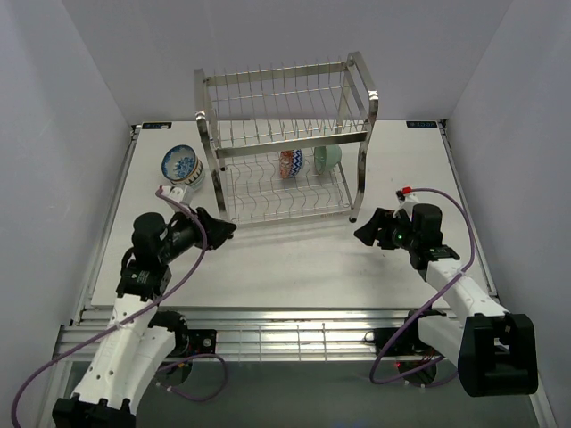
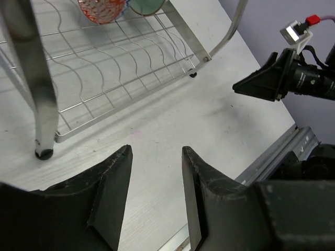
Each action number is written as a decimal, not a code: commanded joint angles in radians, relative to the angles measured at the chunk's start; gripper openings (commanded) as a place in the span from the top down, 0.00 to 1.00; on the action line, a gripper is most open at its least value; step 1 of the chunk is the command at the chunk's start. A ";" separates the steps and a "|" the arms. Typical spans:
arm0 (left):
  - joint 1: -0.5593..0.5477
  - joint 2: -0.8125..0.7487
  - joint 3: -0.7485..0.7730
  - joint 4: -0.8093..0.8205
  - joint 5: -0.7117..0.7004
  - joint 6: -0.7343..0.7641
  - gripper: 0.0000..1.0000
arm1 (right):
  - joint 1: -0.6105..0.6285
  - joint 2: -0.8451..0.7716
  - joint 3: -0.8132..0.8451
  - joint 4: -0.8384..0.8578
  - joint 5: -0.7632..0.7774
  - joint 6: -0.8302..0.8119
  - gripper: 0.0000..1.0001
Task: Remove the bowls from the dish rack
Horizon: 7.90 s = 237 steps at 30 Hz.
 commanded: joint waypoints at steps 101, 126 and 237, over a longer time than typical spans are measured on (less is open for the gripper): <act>-0.381 1.440 0.666 0.842 -0.511 -0.237 0.89 | -0.014 0.103 -0.032 0.156 -0.101 0.022 0.03; -0.340 1.457 0.540 1.331 -0.276 -0.475 1.00 | -0.014 0.120 -0.027 0.159 -0.104 0.017 0.03; 0.043 0.193 0.069 -0.149 -0.698 -0.191 1.00 | 0.009 0.112 -0.026 0.125 -0.081 -0.014 0.04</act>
